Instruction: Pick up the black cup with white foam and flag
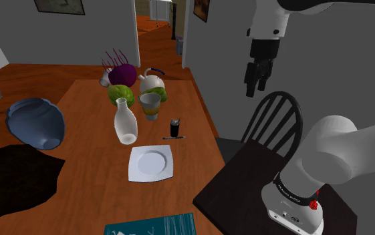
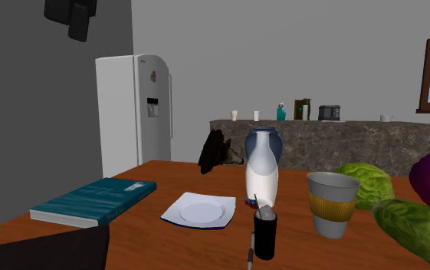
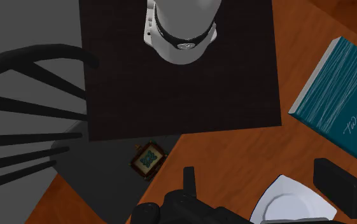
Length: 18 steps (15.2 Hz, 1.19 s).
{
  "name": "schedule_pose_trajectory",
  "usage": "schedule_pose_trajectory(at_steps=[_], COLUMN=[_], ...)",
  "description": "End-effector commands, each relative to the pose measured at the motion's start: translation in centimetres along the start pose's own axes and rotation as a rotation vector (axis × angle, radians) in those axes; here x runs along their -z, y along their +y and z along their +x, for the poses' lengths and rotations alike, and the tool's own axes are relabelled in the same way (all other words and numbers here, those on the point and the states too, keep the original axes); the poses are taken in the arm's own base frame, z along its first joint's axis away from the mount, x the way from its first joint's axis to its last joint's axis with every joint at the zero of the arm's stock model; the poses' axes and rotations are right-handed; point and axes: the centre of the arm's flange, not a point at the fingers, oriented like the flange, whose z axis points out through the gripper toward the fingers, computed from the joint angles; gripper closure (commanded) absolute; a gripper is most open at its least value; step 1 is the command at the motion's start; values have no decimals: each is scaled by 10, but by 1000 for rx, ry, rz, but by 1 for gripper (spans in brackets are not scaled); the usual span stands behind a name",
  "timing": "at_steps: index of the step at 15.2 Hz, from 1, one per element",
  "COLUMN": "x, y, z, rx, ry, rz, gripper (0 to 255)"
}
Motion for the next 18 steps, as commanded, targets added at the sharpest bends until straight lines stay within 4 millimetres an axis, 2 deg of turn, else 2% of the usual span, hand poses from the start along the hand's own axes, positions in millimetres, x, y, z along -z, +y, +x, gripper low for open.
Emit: schedule_pose_trajectory(at_steps=[1, 18], x=[0, -125], y=[0, -4], z=[0, 177], rx=[0, -45], ry=[0, 59], rz=[0, 8], gripper=[0, 0])
